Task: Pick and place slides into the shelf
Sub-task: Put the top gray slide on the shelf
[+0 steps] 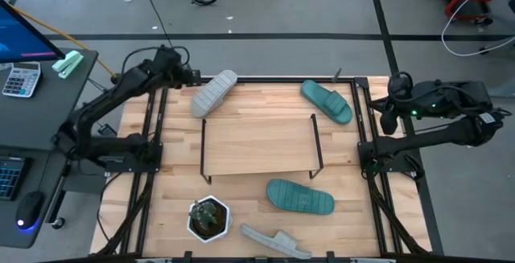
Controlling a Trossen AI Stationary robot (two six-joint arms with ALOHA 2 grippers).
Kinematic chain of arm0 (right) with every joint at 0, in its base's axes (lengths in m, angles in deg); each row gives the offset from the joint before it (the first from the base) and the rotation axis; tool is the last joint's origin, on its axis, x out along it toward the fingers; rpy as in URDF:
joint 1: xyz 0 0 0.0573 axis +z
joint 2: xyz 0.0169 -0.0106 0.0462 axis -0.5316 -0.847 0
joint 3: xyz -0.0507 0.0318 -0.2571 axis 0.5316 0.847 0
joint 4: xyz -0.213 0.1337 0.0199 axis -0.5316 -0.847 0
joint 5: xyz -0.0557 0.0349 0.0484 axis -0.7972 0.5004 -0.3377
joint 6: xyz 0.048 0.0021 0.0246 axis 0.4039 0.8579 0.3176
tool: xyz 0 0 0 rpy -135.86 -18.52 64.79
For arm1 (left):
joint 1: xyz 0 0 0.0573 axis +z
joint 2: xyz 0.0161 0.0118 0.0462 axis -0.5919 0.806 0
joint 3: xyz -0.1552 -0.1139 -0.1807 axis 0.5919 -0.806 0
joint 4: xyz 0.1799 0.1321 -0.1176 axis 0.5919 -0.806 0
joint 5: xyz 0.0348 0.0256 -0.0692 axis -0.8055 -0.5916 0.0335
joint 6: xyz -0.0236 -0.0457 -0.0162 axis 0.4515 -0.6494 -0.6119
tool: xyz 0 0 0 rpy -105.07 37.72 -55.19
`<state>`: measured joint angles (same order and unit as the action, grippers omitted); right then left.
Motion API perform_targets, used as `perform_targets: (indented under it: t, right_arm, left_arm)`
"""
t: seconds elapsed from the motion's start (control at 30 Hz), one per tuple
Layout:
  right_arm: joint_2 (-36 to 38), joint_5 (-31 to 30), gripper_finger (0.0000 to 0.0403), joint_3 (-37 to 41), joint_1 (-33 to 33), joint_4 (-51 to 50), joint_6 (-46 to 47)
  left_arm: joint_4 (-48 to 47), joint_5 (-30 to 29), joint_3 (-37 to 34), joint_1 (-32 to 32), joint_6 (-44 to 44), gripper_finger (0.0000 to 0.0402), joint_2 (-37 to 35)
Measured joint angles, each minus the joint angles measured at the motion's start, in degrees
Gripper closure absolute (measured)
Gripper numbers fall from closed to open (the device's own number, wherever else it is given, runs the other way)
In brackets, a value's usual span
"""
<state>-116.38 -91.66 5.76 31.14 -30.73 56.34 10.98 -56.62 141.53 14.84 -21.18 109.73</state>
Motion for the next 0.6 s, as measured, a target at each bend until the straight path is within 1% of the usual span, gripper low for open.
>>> perform_targets:
  t: [0.1,0.23,0.33,0.47,0.6]
  right_arm:
    - [0.0,0.0,0.0385,0.0,0.0,0.0,1.3]
    - [0.0,-0.6,0.0383,0.0,0.0,0.0,3.0]
    - [0.0,-0.6,0.0375,0.0,0.0,0.0,3.9]
    - [0.0,-0.5,0.0357,0.0,0.0,0.0,6.0]
    - [0.0,-0.4,0.0336,0.0,0.0,0.0,7.8]
  left_arm:
    - [-2.2,1.9,0.0,1.4,0.2,0.0229,3.8]
    - [-4.1,5.8,0.0,1.7,3.5,0.0184,8.4]
    - [-4.1,8.9,0.0,1.7,5.8,0.0151,11.4]
    - [-6.3,8.2,0.0,3.0,9.6,0.0115,14.2]
    - [-7.8,7.2,0.0,5.0,12.2,0.0096,16.6]
